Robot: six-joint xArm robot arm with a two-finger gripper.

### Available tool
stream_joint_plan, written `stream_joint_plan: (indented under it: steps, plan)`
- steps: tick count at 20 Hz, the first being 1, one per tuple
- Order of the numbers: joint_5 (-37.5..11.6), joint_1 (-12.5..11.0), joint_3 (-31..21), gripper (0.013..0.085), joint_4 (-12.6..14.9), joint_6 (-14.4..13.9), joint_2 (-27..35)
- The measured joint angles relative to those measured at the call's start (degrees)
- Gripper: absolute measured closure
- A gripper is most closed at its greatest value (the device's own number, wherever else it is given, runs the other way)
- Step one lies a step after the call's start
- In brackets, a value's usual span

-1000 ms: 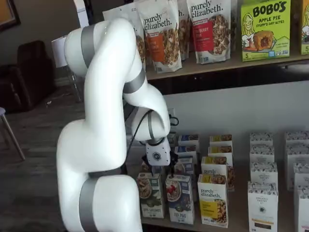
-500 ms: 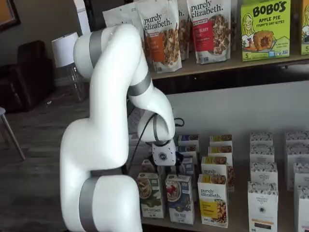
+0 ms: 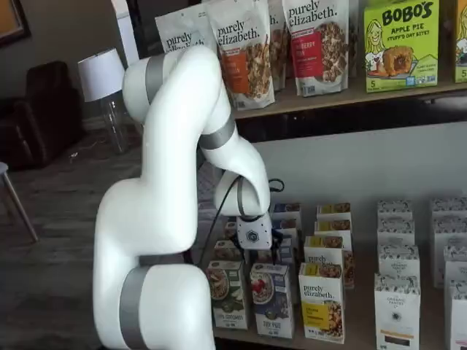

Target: Pick up the blue and white box that is on the bottom shelf, the second box from the left

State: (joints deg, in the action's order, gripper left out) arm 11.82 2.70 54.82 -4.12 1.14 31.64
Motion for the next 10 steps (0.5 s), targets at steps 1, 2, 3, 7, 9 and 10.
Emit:
stream_joint_plan:
  steps: [1, 2, 3, 7, 9, 10]
  plan:
    - [-0.1, -0.1, 0.2, 0.013, 1.2, -1.0, 0.3]
    - [-0.3, -0.2, 0.4, 0.013, 2.6, -2.3, 0.6]
    - [-0.4, -0.3, 0.6, 0.013, 3.8, -3.4, 0.9]
    - [-1.0, -0.5, 1.5, 0.013, 7.3, -6.7, 2.3]
    - [-1.5, -0.4, 1.9, 0.013, 8.2, -7.6, 3.1]
    - [-1.7, -0.3, 2.1, 0.013, 8.6, -8.1, 3.4]
